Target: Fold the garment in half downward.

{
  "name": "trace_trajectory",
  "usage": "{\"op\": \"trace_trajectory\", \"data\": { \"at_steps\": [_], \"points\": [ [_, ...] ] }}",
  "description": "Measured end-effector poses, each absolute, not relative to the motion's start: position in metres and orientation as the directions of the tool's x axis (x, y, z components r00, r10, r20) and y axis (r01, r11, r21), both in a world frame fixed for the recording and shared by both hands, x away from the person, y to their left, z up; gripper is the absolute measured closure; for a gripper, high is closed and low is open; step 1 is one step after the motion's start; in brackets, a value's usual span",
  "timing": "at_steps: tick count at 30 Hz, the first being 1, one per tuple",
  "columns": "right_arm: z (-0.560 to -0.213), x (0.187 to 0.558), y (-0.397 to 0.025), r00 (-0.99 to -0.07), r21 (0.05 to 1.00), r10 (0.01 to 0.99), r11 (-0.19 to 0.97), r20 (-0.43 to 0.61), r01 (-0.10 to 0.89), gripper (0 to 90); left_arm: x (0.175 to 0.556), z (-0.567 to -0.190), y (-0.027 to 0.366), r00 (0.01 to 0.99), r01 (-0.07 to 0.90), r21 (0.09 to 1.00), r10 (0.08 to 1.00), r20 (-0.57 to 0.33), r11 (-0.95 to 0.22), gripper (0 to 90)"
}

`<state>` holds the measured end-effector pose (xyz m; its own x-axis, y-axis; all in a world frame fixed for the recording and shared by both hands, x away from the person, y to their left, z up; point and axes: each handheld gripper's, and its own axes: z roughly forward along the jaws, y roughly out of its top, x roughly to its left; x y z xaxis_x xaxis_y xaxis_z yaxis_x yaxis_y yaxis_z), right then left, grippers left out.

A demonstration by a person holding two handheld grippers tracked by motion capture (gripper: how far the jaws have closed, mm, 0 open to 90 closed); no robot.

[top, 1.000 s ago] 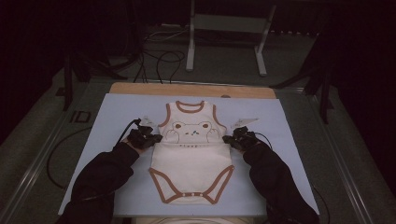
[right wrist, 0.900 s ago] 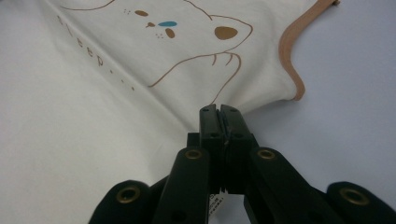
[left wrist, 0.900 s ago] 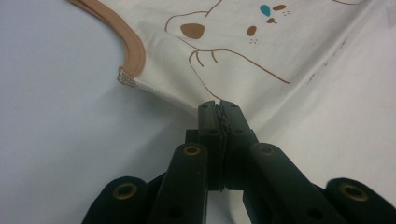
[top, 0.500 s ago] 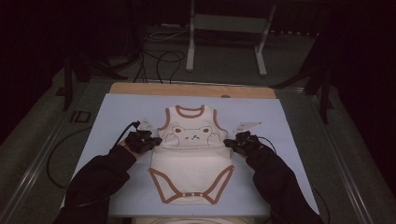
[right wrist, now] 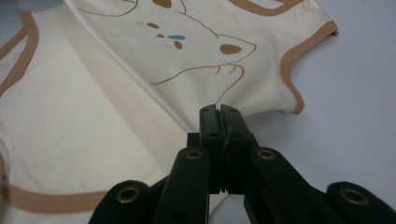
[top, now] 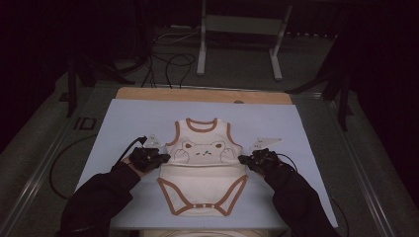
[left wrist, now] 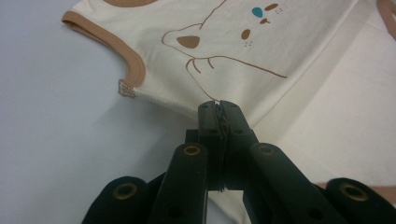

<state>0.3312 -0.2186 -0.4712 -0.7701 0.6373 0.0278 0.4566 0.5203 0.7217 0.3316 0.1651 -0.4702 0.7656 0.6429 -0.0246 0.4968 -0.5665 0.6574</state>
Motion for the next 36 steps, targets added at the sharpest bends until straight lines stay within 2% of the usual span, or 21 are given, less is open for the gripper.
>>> {"op": "trace_trajectory", "data": {
  "at_steps": [19, 36],
  "points": [
    [-0.473, 0.29, -0.222, -0.797, 0.719, 0.603, 0.537, 0.039, 0.441, 89.9, 0.296, -0.473, 0.168, 0.785, 0.493, 0.645, 0.618, -0.041, -0.584, 89.4],
    [-0.49, 0.276, -0.227, -0.785, 0.695, 0.617, 0.538, 0.061, 0.477, 89.9, 0.274, -0.488, 0.163, 0.793, 0.51, 0.628, 0.605, -0.078, -0.588, 89.4]
  ]
}}
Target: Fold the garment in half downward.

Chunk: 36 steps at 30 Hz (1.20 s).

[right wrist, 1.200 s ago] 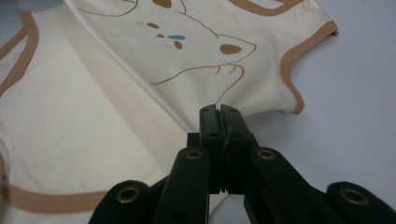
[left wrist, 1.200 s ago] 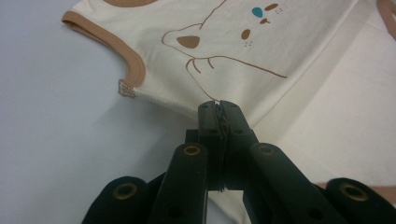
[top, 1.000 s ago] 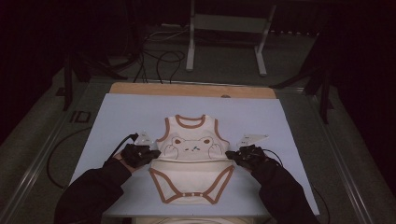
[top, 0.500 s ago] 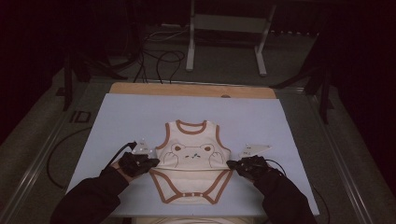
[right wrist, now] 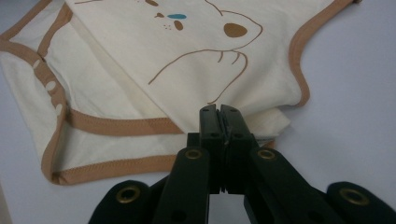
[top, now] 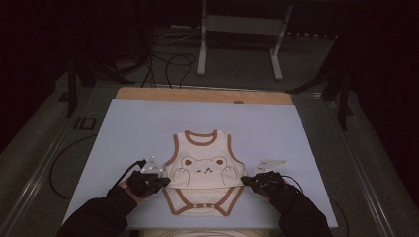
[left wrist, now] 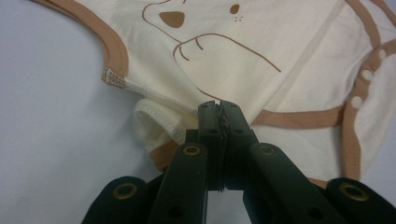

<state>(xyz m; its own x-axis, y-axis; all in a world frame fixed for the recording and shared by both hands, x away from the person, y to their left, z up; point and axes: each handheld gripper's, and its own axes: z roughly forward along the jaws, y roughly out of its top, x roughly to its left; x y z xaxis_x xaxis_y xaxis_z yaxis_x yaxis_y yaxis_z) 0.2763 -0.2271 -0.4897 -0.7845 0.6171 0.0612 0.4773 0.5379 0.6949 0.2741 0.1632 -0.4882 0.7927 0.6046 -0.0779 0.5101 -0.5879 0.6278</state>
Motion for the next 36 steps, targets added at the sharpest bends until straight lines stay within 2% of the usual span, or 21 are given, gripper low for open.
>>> {"op": "trace_trajectory", "data": {
  "at_steps": [9, 22, 36],
  "points": [
    [-0.486, 0.264, -0.23, -0.788, 0.705, 0.613, 0.533, 0.058, 0.467, 89.9, 0.257, -0.482, 0.163, 0.797, 0.495, 0.644, 0.599, -0.071, -0.583, 89.4],
    [-0.495, 0.252, -0.236, -0.783, 0.692, 0.615, 0.526, 0.092, 0.494, 89.9, 0.245, -0.489, 0.158, 0.808, 0.494, 0.62, 0.585, -0.068, -0.61, 89.3],
    [-0.507, 0.253, -0.238, -0.776, 0.674, 0.622, 0.531, 0.102, 0.514, 89.8, 0.247, -0.504, 0.158, 0.808, 0.507, 0.605, 0.583, -0.086, -0.614, 89.2]
  ]
}}
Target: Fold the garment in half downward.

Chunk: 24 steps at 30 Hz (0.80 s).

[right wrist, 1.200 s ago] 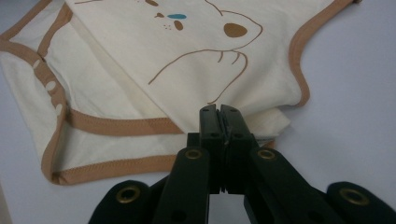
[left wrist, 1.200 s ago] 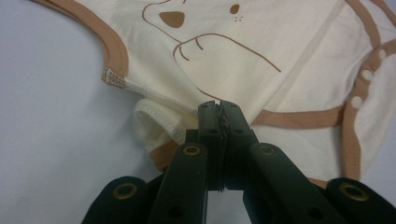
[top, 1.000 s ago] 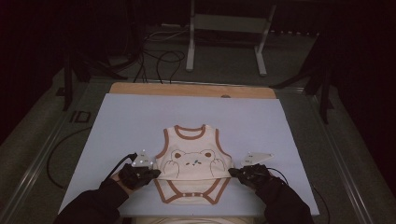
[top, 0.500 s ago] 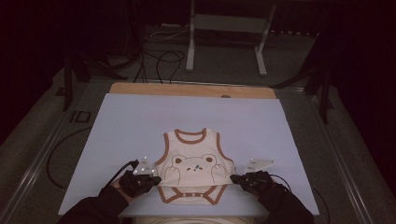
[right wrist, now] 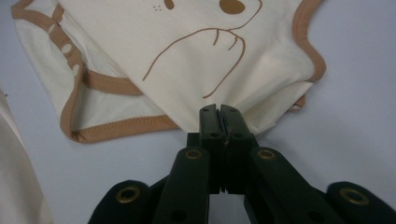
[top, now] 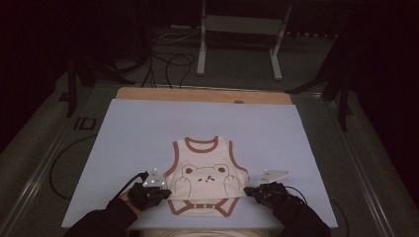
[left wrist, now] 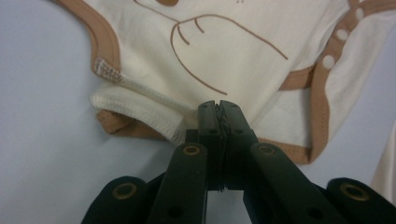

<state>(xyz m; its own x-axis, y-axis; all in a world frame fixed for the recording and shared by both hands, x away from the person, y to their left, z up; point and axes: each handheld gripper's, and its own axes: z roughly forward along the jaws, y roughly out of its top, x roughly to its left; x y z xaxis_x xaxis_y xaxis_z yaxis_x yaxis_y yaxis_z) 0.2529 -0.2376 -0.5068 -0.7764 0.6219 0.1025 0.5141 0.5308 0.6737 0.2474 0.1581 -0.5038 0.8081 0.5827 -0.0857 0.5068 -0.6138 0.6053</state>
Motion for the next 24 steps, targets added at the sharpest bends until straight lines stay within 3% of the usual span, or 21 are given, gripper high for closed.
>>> {"op": "trace_trajectory", "data": {
  "at_steps": [10, 21, 24],
  "points": [
    [-0.5144, 0.2526, -0.2362, -0.79, 0.669, 0.608, 0.554, 0.081, 0.495, 89.0, 0.2496, -0.5083, 0.163, 0.813, 0.504, 0.624, 0.571, -0.112, -0.597, 88.1],
    [-0.5153, 0.2529, -0.2374, -0.796, 0.675, 0.599, 0.554, 0.084, 0.488, 87.4, 0.2506, -0.5083, 0.1633, 0.806, 0.507, 0.62, 0.585, -0.093, -0.599, 77.9],
    [-0.5148, 0.2527, -0.2376, -0.794, 0.681, 0.6, 0.54, 0.101, 0.495, 75.9, 0.25, -0.5082, 0.163, 0.807, 0.499, 0.627, 0.584, -0.085, -0.598, 72.9]
  ]
}}
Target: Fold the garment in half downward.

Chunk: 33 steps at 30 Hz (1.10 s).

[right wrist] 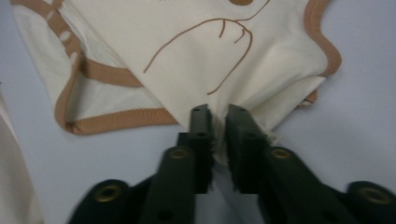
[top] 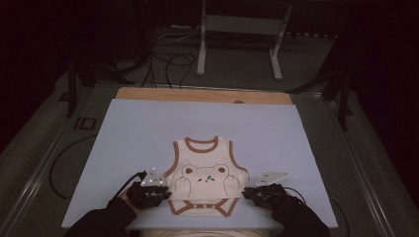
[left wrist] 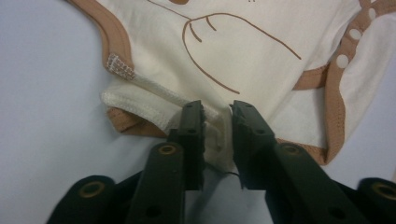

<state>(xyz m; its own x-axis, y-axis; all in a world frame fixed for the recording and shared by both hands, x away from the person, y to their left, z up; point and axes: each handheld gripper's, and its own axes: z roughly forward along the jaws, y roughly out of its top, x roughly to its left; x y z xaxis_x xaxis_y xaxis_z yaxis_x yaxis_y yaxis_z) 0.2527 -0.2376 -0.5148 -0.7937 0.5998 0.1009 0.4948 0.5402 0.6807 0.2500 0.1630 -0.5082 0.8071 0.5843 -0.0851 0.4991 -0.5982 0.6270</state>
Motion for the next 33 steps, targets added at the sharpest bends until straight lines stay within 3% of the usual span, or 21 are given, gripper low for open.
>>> {"op": "trace_trajectory", "data": {
  "at_steps": [6, 9, 10, 11, 12, 19, 33],
  "points": [
    [-0.511, 0.251, -0.236, -0.799, 0.706, 0.59, 0.516, 0.119, 0.485, 42.3, 0.25, -0.506, 0.162, 0.808, 0.492, 0.629, 0.585, -0.074, -0.602, 43.4],
    [-0.51, 0.252, -0.235, -0.8, 0.711, 0.586, 0.508, 0.128, 0.486, 35.6, 0.249, -0.505, 0.161, 0.812, 0.491, 0.631, 0.578, -0.081, -0.601, 33.9],
    [-0.509, 0.252, -0.235, -0.803, 0.717, 0.58, 0.503, 0.135, 0.484, 25.2, 0.249, -0.503, 0.16, 0.813, 0.494, 0.63, 0.576, -0.089, -0.6, 30.4],
    [-0.509, 0.252, -0.235, -0.803, 0.717, 0.58, 0.503, 0.135, 0.484, 25.2, 0.249, -0.503, 0.16, 0.813, 0.494, 0.63, 0.576, -0.089, -0.6, 26.3],
    [-0.508, 0.252, -0.234, -0.818, 0.717, 0.552, 0.505, 0.16, 0.481, 17.7, 0.249, -0.501, 0.16, 0.826, 0.486, 0.629, 0.553, -0.106, -0.606, 21.8],
    [-0.504, 0.251, -0.234, -0.825, 0.727, 0.539, 0.497, 0.168, 0.473, 11.2, 0.249, -0.498, 0.161, 0.839, 0.475, 0.629, 0.532, -0.114, -0.616, 1.5],
    [-0.483, 0.253, -0.237, -0.846, 0.759, 0.519, 0.5, 0.123, 0.417, 10.3, 0.25, -0.477, 0.159, 0.879, 0.406, 0.647, 0.469, -0.084, -0.646, 0.1]
  ]
}}
